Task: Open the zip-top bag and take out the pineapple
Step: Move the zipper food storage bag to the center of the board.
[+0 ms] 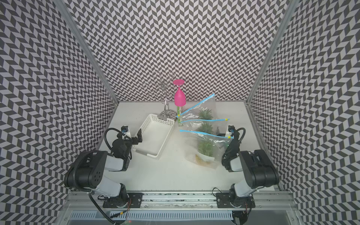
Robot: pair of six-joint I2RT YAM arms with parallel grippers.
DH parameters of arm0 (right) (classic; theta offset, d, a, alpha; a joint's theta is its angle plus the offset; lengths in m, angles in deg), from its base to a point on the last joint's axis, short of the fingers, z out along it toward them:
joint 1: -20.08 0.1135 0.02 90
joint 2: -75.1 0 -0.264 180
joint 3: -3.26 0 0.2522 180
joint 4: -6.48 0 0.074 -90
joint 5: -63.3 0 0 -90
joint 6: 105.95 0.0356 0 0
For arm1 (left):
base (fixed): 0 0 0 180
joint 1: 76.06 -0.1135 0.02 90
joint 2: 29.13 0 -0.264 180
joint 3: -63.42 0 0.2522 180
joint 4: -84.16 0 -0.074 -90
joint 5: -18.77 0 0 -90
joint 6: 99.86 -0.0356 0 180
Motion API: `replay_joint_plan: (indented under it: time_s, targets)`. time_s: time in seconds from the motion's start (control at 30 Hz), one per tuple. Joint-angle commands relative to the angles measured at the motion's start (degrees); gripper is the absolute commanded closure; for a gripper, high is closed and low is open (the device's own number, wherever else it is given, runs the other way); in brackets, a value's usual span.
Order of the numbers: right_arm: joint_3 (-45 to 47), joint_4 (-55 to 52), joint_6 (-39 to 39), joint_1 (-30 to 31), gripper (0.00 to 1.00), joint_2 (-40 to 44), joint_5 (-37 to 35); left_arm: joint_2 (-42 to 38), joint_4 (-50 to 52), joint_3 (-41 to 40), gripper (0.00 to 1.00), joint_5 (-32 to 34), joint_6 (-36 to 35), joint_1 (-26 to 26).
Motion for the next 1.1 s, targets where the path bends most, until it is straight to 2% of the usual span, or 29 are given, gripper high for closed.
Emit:
replay_joint_plan:
  time_s: [0.0,0.83,0.93,1.07]
  targets:
    - [-0.3,4.44,-0.83,-0.3,0.01,-0.66,-0.66,0.33,-2.08,0.96,0.01,-1.03,1.04,0.23]
    - [-0.34,4.33,-0.73,-0.35,0.01,-0.54,-0.63,0.33,-2.04,0.93,0.01,-1.09,1.06,0.22]
    - [2.22,7.04,-0.5,-0.32,0.01,0.32,-1.72,-0.82,-5.17,-0.7,0.01,-1.4,0.91,0.22]
    - [6.09,9.23,1.49,-0.21,0.01,6.02,-7.15,-7.14,-9.71,-5.57,0.01,5.22,2.01,0.7]
